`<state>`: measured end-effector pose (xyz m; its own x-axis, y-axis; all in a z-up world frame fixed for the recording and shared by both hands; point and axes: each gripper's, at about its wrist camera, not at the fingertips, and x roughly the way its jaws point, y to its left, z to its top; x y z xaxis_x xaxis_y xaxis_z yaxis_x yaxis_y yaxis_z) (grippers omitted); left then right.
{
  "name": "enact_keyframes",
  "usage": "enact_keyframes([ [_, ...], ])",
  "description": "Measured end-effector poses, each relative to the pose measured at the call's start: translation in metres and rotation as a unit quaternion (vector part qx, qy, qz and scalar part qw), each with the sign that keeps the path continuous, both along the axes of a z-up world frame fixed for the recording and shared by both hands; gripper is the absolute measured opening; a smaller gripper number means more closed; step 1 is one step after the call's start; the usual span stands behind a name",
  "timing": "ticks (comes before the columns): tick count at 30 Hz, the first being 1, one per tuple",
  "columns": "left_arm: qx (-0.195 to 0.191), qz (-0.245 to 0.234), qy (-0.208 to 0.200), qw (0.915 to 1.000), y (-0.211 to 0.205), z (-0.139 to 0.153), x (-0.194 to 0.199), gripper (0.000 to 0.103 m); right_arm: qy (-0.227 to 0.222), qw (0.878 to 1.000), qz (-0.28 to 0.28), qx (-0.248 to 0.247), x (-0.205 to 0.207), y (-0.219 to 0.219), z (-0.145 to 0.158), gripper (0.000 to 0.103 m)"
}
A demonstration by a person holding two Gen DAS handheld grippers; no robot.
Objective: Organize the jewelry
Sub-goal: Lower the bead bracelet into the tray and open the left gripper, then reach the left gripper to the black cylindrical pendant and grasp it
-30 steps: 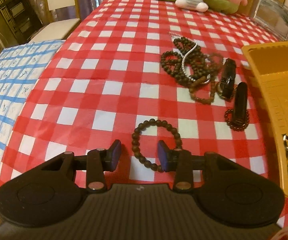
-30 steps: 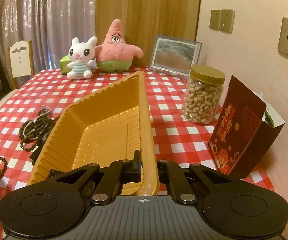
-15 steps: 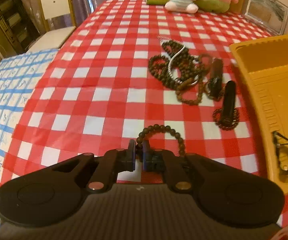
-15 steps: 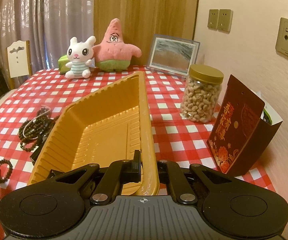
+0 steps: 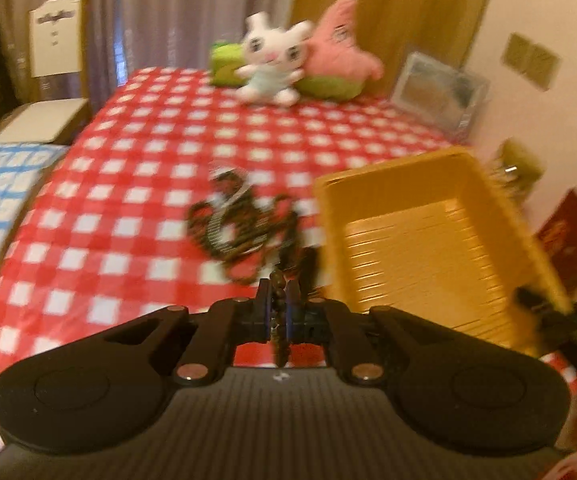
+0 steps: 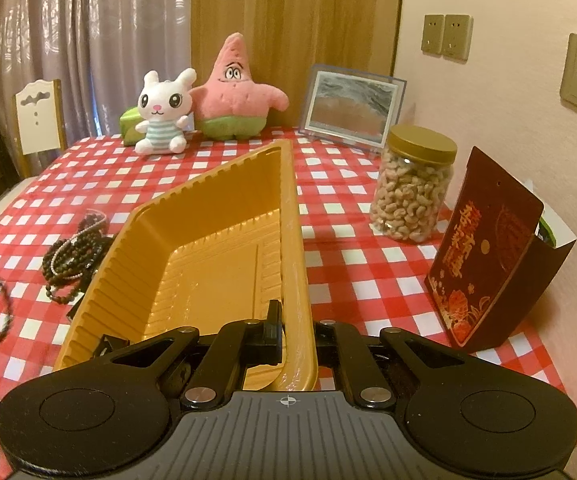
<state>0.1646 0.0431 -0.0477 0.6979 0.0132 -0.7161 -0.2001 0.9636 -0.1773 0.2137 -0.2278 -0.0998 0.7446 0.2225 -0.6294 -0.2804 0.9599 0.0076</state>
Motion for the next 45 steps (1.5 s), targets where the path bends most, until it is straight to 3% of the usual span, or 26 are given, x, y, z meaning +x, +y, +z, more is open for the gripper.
enact_keyframes([
  [8,-0.020,-0.078,-0.024,0.9965,-0.046,0.011,0.028,0.006,-0.001,1.000,0.001,0.004,0.001,0.003,0.001,0.006],
  [17,-0.045,-0.114,-0.003,0.9924,-0.069,-0.003,0.046,0.007,-0.001,1.000,0.000,0.005,0.001,0.003,0.001,0.006],
  [21,-0.046,-0.113,0.000,0.9925,-0.068,-0.005,0.045,0.008,-0.001,1.000,0.000,0.005,0.002,0.003,0.001,0.006],
  [29,-0.033,-0.087,-0.018,0.9954,-0.046,0.002,0.034,0.029,-0.001,1.000,-0.004,0.006,0.002,0.004,0.002,0.006],
  [38,0.007,-0.017,0.014,0.9997,0.010,-0.021,0.012,0.031,-0.012,1.000,-0.022,0.003,0.003,0.001,0.002,0.006],
  [45,0.028,-0.017,0.042,0.9986,0.027,-0.047,0.010,0.031,-0.028,0.999,-0.046,-0.011,0.003,-0.005,0.003,0.006],
])
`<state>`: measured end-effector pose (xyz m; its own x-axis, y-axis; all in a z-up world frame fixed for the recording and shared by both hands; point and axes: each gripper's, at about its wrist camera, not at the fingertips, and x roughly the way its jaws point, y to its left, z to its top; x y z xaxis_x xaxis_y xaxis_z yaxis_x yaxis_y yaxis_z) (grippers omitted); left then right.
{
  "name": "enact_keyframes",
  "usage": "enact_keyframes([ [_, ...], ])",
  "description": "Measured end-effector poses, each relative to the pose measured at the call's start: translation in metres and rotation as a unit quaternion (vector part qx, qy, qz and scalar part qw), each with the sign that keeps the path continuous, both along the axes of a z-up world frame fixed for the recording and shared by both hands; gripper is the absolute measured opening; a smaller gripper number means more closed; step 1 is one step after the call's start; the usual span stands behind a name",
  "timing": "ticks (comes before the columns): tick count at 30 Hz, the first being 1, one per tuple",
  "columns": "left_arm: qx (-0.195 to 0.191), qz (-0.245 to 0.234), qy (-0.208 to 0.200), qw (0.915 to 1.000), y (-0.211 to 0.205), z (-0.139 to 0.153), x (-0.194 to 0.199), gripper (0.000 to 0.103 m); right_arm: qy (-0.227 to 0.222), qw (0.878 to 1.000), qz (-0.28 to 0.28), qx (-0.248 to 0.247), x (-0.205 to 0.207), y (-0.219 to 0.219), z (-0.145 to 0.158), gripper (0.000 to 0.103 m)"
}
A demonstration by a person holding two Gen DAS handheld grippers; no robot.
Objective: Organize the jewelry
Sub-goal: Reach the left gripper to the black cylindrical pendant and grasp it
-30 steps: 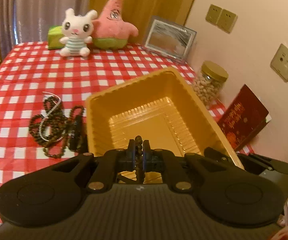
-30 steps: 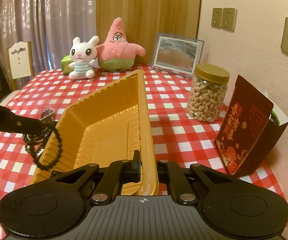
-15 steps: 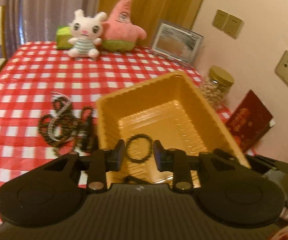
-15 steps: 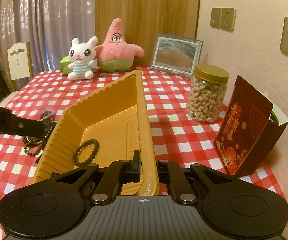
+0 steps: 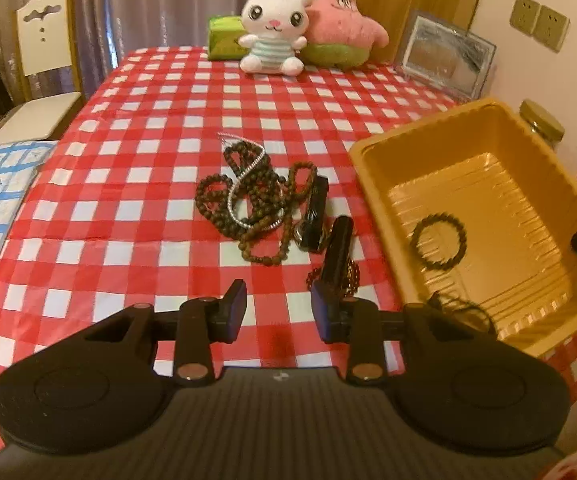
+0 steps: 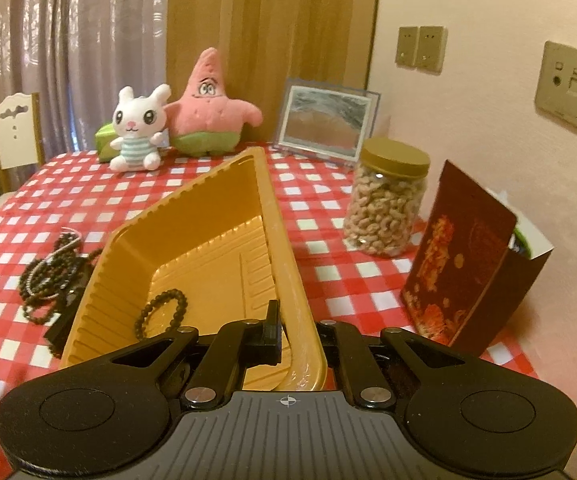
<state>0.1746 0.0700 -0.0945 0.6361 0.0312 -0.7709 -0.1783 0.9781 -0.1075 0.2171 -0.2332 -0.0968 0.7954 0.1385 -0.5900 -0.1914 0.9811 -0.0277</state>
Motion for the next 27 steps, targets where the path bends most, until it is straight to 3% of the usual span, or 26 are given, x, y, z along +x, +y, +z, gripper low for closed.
enact_keyframes([
  [14,0.013,-0.088,0.006,0.9960,-0.032,-0.030,0.046,0.031,-0.005,0.998,-0.053,-0.014,0.001,-0.011,0.002,0.006],
  [25,0.049,-0.111,0.035,0.9920,-0.041,-0.056,0.071,0.031,-0.008,0.997,-0.071,-0.018,0.002,-0.004,0.003,0.006],
  [27,0.048,-0.111,0.036,0.9920,-0.039,-0.058,0.073,0.025,-0.007,0.997,-0.071,-0.017,0.002,-0.004,0.003,0.006],
])
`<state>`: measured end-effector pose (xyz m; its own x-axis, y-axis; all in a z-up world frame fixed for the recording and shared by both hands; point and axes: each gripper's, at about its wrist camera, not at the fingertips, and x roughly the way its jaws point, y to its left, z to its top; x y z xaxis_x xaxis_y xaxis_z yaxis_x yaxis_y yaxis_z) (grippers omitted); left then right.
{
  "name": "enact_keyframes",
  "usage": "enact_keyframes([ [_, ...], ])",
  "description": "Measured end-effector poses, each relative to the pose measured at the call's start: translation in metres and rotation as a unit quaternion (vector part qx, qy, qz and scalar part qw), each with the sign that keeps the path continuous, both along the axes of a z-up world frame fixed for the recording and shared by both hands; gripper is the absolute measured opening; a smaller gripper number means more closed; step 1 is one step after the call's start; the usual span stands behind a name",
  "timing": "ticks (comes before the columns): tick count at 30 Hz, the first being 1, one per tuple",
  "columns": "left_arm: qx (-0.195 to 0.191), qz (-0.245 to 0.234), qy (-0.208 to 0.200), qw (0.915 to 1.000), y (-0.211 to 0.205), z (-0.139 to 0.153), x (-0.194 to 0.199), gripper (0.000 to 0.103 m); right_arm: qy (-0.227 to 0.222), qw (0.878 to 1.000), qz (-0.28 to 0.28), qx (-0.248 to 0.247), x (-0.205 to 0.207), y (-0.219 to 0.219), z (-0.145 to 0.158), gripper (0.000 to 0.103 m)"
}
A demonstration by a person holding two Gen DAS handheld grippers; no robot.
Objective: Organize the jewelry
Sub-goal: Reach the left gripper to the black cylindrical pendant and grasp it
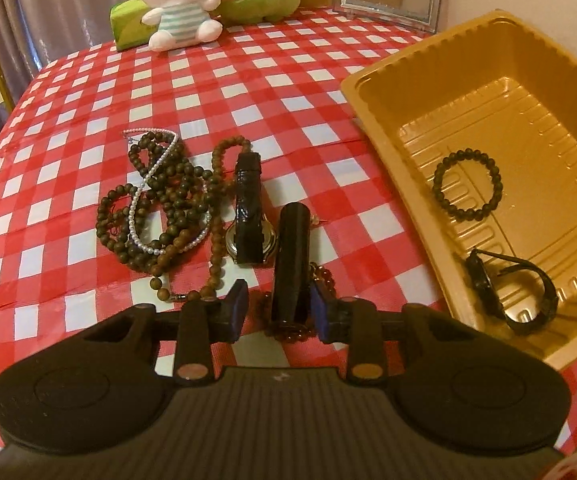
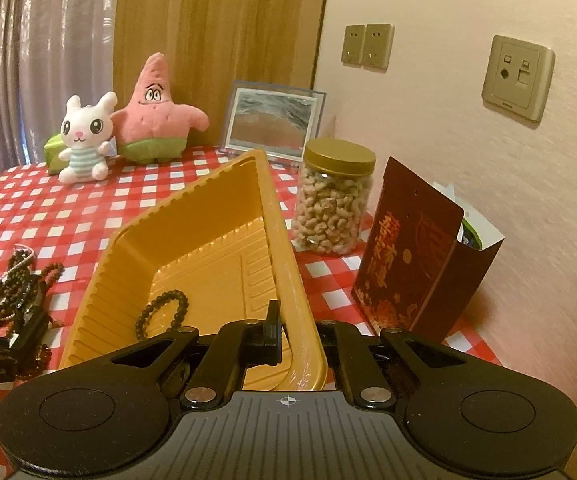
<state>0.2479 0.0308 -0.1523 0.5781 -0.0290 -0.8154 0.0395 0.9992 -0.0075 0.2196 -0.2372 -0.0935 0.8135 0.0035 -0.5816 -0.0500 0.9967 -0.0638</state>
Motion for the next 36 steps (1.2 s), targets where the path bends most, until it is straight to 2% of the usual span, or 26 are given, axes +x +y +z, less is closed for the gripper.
enact_keyframes([
  [1,-0.003,-0.002,-0.001,1.0000,0.001,0.000,0.001,0.018,0.001,1.000,-0.001,0.001,0.000,0.000,0.000,0.006],
  [6,-0.011,-0.002,-0.006,0.9999,0.004,0.001,0.003,0.018,0.004,1.000,-0.004,0.004,0.000,0.000,-0.001,0.006],
  [16,-0.040,0.015,-0.028,0.9987,0.012,0.022,-0.006,0.017,0.009,1.000,-0.002,0.011,0.001,-0.001,-0.002,0.006],
  [22,-0.034,0.017,0.002,0.9993,0.011,0.012,-0.004,0.018,0.010,1.000,-0.002,0.012,0.001,-0.001,-0.002,0.006],
  [25,-0.045,0.023,0.019,0.9986,0.012,0.006,-0.001,0.018,0.011,1.000,0.000,0.013,0.000,0.000,-0.002,0.006],
  [29,-0.040,0.024,0.013,0.9988,0.011,0.008,0.003,0.025,0.012,1.000,0.001,0.013,-0.001,0.000,-0.003,0.006],
  [36,-0.025,0.002,0.016,0.9996,0.007,0.004,0.015,0.025,0.013,1.000,0.001,0.014,-0.001,0.000,-0.003,0.006],
])
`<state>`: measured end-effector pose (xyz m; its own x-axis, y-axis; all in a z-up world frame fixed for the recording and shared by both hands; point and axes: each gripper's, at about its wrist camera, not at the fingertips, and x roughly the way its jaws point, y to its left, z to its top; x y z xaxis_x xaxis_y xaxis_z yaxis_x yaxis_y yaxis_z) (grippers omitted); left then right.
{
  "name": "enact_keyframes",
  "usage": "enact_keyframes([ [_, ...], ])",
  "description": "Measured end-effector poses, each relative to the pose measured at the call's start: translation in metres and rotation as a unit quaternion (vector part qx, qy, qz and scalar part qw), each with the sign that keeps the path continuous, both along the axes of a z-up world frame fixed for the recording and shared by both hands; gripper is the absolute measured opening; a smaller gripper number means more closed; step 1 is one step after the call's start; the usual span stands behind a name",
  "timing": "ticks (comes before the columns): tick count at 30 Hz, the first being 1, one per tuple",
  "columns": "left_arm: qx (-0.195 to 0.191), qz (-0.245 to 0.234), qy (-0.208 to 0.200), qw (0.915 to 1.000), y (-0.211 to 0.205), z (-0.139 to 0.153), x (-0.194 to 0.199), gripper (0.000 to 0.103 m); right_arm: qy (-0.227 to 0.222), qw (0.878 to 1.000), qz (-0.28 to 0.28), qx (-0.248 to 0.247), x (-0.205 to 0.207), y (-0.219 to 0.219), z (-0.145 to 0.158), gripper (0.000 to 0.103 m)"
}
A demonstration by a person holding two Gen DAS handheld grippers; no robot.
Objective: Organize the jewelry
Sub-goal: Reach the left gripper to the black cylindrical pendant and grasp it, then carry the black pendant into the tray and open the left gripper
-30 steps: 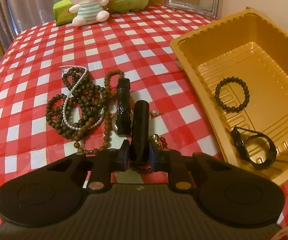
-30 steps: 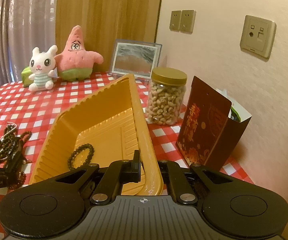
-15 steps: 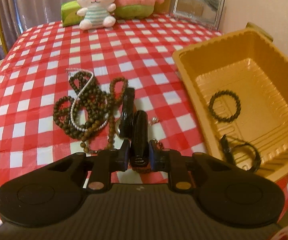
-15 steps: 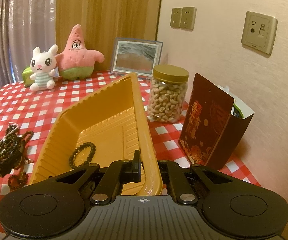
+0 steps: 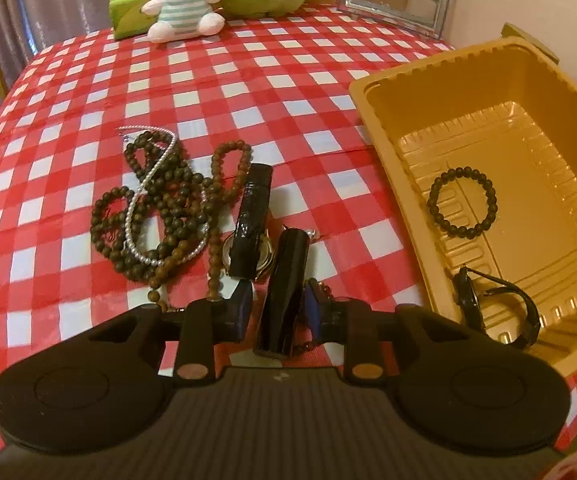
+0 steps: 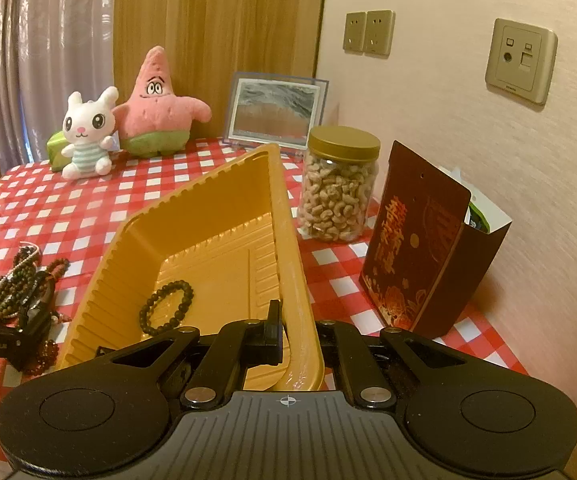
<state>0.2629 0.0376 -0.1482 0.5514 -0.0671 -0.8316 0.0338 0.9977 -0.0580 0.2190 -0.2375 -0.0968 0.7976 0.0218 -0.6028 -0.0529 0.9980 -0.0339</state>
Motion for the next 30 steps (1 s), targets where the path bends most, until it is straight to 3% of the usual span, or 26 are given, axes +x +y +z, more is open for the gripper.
enact_keyframes([
  [4,0.002,-0.014,0.004,0.9999,-0.002,-0.004,0.004,0.018,0.001,1.000,0.000,0.000,0.001,-0.001,0.000,0.006],
  [10,-0.001,-0.004,-0.015,0.9999,0.001,0.002,0.000,0.017,0.002,1.000,0.000,-0.001,0.002,-0.001,-0.002,0.006],
  [16,-0.042,0.016,-0.030,0.9985,0.001,0.029,-0.009,0.017,0.002,1.000,0.000,-0.001,0.002,-0.001,-0.002,0.006],
  [22,-0.080,0.002,-0.041,0.9959,-0.024,0.056,-0.010,0.017,0.003,1.000,0.006,-0.003,0.004,0.002,-0.004,0.005],
  [30,-0.109,-0.034,-0.024,0.9931,-0.069,0.056,0.007,0.017,0.001,1.000,0.014,-0.001,0.005,0.000,-0.005,0.005],
])
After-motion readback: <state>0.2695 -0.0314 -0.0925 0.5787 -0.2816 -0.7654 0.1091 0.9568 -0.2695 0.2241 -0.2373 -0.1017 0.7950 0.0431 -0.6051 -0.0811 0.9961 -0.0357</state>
